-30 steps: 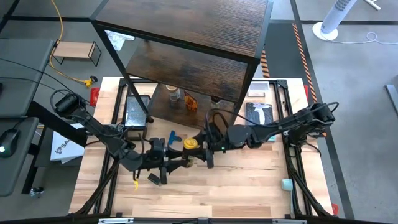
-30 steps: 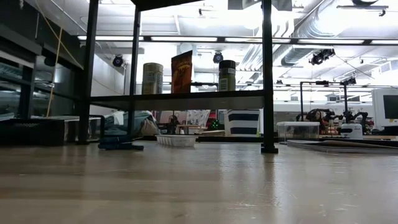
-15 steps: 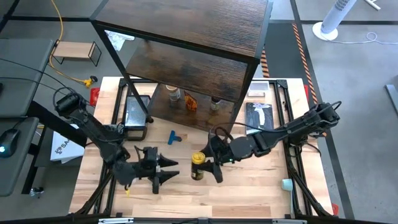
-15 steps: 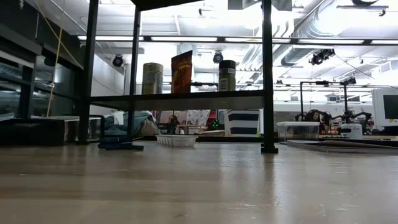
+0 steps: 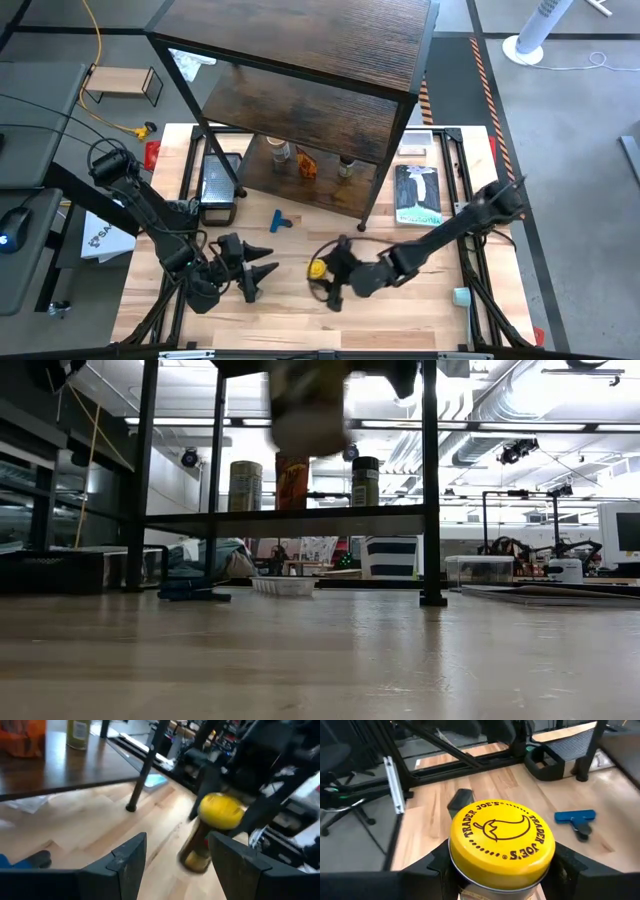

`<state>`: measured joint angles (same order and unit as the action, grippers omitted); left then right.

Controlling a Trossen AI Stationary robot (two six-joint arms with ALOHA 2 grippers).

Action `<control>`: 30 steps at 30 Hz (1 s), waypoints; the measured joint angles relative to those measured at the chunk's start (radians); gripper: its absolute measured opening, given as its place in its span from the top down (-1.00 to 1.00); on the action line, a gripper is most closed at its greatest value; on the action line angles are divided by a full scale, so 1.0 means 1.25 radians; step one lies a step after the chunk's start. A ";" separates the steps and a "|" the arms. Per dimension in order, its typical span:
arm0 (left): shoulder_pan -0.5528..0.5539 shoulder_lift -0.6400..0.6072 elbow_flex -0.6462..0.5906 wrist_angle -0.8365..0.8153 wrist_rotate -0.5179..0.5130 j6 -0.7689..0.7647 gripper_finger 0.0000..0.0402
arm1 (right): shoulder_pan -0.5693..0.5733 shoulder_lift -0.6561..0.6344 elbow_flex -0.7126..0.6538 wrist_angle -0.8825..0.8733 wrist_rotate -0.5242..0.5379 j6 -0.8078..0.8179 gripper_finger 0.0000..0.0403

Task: Shelf spices
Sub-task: Remove the yellow seasoning can from the shelf

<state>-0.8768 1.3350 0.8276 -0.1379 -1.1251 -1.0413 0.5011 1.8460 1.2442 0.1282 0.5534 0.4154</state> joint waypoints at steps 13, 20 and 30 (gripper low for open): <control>-0.002 0.000 0.000 -0.013 0.147 -0.003 -0.04 | -0.026 0.254 0.000 0.336 0.008 -0.082 -0.17; -0.002 0.000 0.000 -0.021 0.164 0.018 -0.04 | -0.027 0.265 0.000 0.339 -0.010 -0.169 -0.25; 0.005 -0.014 0.000 -0.009 0.163 0.043 -0.04 | -0.023 0.209 0.000 0.235 -0.069 -0.168 -0.26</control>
<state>-0.8700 1.3180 0.8282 -0.1496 -0.9212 -0.9881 0.4717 2.1072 1.2442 0.4224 0.4671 0.2054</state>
